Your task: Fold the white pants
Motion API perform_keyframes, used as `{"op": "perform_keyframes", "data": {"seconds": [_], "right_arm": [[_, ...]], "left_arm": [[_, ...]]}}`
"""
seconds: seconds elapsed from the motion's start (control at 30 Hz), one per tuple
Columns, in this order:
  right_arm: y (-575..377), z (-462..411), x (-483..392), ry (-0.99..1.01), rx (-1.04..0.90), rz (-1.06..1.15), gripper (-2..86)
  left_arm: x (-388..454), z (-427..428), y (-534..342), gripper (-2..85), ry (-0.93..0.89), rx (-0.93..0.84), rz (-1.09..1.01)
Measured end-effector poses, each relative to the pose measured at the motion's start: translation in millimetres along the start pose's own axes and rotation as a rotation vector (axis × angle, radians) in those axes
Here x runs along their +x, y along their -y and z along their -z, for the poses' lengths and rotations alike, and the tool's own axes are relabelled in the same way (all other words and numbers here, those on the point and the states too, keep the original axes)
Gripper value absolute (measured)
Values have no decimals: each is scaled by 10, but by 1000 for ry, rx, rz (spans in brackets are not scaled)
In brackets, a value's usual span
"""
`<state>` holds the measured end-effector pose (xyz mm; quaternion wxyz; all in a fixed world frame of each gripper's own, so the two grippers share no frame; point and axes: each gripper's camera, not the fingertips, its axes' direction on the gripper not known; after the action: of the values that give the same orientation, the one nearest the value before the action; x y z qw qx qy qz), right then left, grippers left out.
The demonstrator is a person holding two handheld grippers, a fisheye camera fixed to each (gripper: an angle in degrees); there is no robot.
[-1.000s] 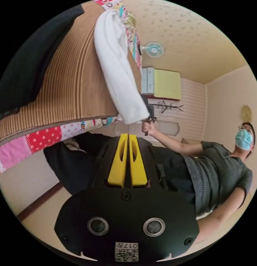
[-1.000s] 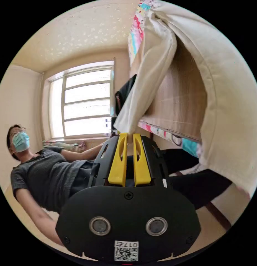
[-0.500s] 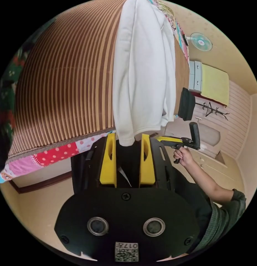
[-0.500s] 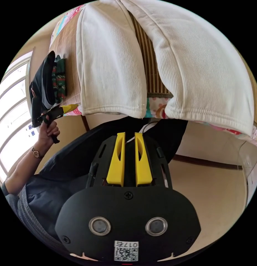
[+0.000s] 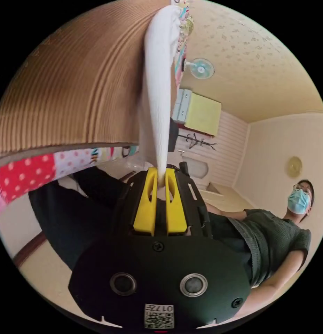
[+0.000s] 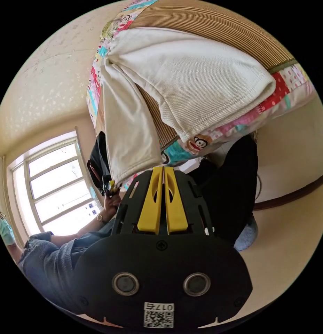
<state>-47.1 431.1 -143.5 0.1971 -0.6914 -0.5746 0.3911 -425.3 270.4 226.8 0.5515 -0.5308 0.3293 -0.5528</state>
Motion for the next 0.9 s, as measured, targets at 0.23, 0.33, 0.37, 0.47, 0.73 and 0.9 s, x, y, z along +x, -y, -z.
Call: {"op": "perform_keyframes", "data": {"seconds": [0.23,0.33,0.37,0.47,0.73,0.9], "right_arm": [[208,-358,-134,-86,-87,-25,46],[321,-617,-369,-99,-148,35,76],[367,-762,-479,-123,-187,67,85],[466,-1221,-686,-195,-316,122,105],[553,-1853,-969,-122,-447,104,68],[261,-1543,-1356,-201,-411,278,40]], "left_arm": [[-530,568,-150,64,262,159,268],[-359,525,-34,101,489,96,225],[-302,497,9,120,545,77,208],[-170,452,103,139,613,71,150],[-339,199,511,56,613,-86,161],[-293,235,442,48,300,-120,49]]}}
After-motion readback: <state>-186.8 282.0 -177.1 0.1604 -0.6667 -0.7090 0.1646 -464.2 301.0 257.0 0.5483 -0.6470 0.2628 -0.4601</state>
